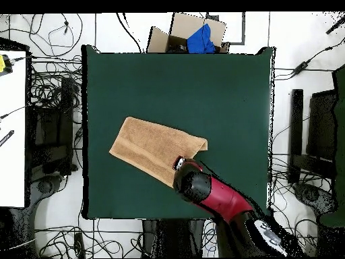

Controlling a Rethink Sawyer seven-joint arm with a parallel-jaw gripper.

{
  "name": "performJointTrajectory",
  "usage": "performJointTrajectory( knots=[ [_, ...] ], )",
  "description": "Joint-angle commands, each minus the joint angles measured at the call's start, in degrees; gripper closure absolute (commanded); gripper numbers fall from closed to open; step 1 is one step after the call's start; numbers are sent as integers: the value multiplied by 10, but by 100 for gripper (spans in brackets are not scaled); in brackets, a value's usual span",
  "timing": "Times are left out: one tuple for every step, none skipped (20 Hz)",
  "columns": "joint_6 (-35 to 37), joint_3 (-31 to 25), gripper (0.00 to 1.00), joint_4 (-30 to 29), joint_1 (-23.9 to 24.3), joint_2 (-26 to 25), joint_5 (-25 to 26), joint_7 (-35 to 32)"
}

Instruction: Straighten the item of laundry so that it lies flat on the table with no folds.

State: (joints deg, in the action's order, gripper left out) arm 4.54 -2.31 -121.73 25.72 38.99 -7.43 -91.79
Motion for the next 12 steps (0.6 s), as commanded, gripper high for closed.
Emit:
performJointTrajectory(
  knots=[
    [43, 23, 100, -41, -12, 28, -38, -148],
    [42, 22, 100, -46, -11, 30, -39, -149],
    [40, 19, 100, -53, -9, 31, -39, -151],
    [38, 17, 100, -59, -7, 33, -40, -152],
    [37, 15, 100, -66, -5, 36, -40, -152],
    [37, 14, 100, -72, -3, 40, -40, -152],
    [41, 16, 100, -81, -3, 47, -41, -152],
    [46, 17, 100, -85, -3, 52, -41, -151],
    [59, 27, 100, -93, -7, 67, -41, -150],
    [70, 34, 100, -95, -10, 75, -42, -148],
    [88, 52, 100, -97, -21, 87, -39, -145],
    [106, 69, 100, -98, -32, 99, -37, -143]
  ],
)
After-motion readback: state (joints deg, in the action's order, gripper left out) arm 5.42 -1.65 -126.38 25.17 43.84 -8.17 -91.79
